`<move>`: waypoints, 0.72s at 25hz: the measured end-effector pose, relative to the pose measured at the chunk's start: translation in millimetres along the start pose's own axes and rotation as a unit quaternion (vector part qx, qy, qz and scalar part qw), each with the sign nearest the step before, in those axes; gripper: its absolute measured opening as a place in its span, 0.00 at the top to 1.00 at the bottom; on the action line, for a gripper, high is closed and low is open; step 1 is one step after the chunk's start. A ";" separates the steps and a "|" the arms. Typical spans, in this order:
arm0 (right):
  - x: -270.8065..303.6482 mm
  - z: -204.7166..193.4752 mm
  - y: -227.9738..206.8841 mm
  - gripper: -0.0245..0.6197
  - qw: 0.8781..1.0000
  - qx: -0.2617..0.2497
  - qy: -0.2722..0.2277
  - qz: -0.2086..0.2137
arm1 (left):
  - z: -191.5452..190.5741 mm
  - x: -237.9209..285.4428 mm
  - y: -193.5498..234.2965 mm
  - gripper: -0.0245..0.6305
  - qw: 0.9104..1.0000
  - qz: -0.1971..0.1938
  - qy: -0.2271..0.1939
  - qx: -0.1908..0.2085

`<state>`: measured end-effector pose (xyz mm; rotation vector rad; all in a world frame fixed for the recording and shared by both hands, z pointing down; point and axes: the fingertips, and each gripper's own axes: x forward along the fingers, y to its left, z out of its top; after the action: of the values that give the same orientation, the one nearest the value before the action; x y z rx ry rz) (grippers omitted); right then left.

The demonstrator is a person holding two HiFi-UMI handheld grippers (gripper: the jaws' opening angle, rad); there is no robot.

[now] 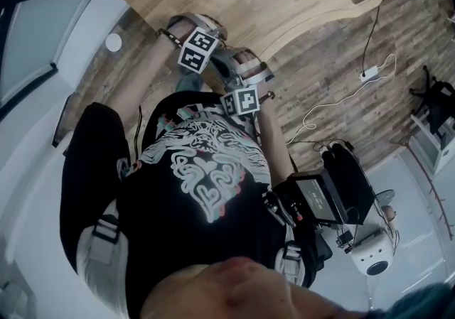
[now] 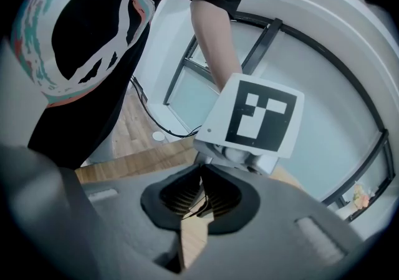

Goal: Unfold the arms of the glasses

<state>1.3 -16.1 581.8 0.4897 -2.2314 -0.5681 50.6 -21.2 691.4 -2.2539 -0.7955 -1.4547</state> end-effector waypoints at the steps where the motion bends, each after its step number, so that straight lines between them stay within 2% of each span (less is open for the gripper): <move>1: 0.0 -0.7 -0.3 0.92 1.000 0.001 -0.001 -0.002 | 1.4 2.4 -0.9 0.85 1.000 -0.006 0.002 0.004; 6: 0.2 -4.2 -1.6 0.92 1.000 0.005 -0.002 -0.005 | 5.9 10.3 -0.2 0.89 0.999 -0.029 0.015 0.006; 10: -5.3 -5.6 -9.2 0.92 1.000 0.017 -0.009 -0.014 | 6.4 9.0 1.0 0.90 0.999 -0.048 0.014 -0.013; 14: -14.1 -12.1 -20.9 0.92 0.997 0.072 -0.015 -0.038 | 4.7 6.0 2.8 0.91 0.998 -0.059 0.005 -0.036; 18: -24.3 -21.3 -32.4 0.92 0.988 0.140 -0.020 -0.069 | 5.2 3.4 4.4 0.91 0.997 -0.061 -0.005 -0.050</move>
<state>38.2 -35.7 563.1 0.7881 -2.3404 -0.3371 58.2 -20.8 692.4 -2.3245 -0.8974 -1.5722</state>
